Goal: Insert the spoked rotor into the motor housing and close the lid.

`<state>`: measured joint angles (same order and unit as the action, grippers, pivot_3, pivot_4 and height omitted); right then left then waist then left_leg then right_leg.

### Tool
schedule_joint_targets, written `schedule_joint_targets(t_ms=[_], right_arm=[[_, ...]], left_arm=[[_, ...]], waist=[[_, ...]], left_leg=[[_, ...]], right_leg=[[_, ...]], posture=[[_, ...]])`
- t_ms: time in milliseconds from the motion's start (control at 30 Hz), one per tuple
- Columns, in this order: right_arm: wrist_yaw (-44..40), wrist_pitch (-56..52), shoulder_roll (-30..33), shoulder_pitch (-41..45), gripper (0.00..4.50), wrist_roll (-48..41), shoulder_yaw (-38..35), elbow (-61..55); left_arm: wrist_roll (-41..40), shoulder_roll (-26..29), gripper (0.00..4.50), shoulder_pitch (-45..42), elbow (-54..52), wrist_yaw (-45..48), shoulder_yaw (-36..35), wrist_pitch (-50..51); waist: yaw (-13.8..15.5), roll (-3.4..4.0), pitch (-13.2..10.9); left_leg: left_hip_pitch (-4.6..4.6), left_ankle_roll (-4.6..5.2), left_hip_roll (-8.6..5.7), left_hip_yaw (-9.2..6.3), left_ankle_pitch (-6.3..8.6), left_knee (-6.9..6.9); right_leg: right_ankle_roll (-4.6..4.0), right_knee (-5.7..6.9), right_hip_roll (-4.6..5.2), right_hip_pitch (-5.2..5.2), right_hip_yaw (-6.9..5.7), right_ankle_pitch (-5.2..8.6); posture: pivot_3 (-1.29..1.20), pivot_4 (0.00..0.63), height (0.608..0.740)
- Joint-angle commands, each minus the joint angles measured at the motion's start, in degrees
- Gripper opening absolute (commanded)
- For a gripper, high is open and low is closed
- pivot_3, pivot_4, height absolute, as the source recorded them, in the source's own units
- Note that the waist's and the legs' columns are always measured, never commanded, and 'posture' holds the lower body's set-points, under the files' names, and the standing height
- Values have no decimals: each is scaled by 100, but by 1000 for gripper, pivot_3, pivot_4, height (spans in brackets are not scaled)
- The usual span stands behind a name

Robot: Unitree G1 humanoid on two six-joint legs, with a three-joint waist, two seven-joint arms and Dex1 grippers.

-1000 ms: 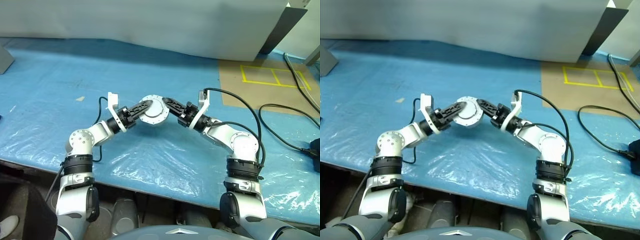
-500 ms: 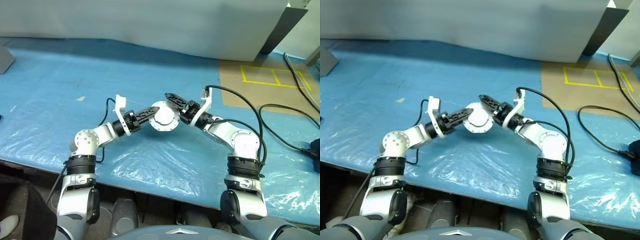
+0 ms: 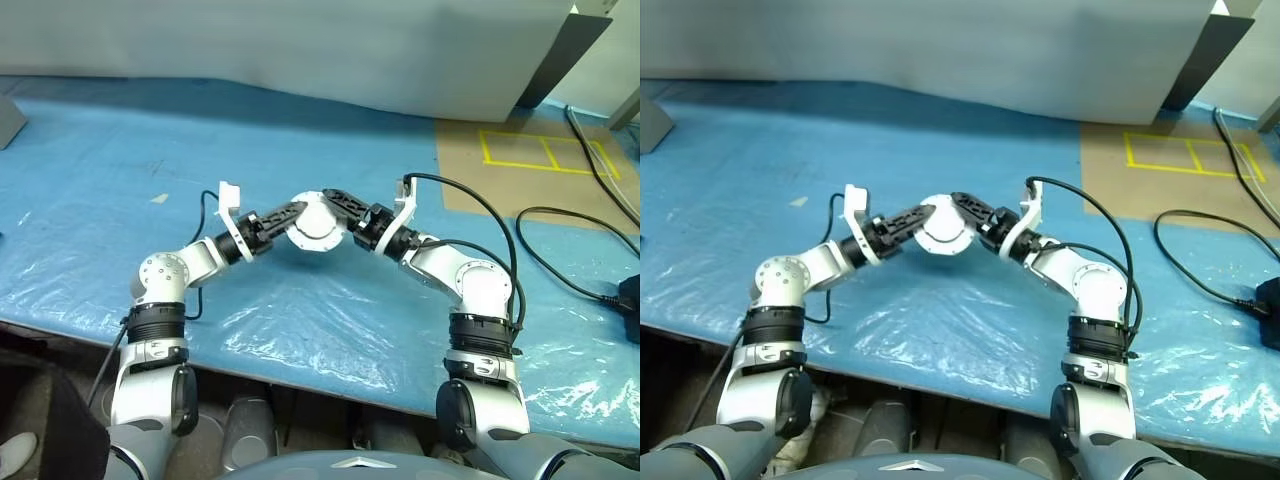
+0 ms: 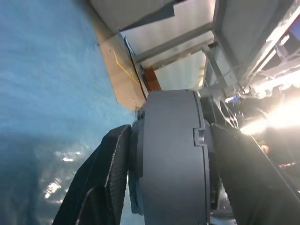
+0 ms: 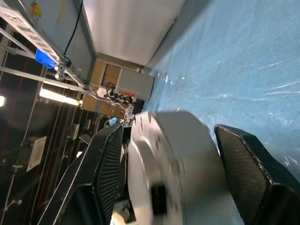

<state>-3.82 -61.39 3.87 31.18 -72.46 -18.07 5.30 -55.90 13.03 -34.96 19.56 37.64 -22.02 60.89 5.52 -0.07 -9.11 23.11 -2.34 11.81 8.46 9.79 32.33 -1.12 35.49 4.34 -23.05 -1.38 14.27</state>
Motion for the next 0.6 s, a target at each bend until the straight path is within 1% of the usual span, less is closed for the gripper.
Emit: schedule_joint_targets(t_ms=[33, 233, 600], right_arm=[[-67, 6, -20, 148, 3221, -168, -38, -71], [-71, 24, -11, 174, 3221, -136, -30, -35], [-99, 4, -7, 212, 3221, -53, 23, 34]], left_arm=[[-340, 95, 2515, -250, -174, -27, -377, -149], [-335, 359, 2515, -298, -64, -259, -788, -403], [162, 1115, 2515, -391, 757, 44, -802, -952]], waist=[[7, 0, 0], [15, 0, 0], [14, 0, 0]], left_leg=[[1, 0, 0, 0, 0, 0], [2, 0, 0, -1, 0, -2], [0, 0, 0, -1, 0, 0]], right_leg=[[0, -2, 0, 0, 0, 0], [0, -4, 0, 0, -2, 0], [0, -2, 0, 1, -2, 0]], posture=[[0, 150, 740], [0, 150, 740], [0, 150, 740]])
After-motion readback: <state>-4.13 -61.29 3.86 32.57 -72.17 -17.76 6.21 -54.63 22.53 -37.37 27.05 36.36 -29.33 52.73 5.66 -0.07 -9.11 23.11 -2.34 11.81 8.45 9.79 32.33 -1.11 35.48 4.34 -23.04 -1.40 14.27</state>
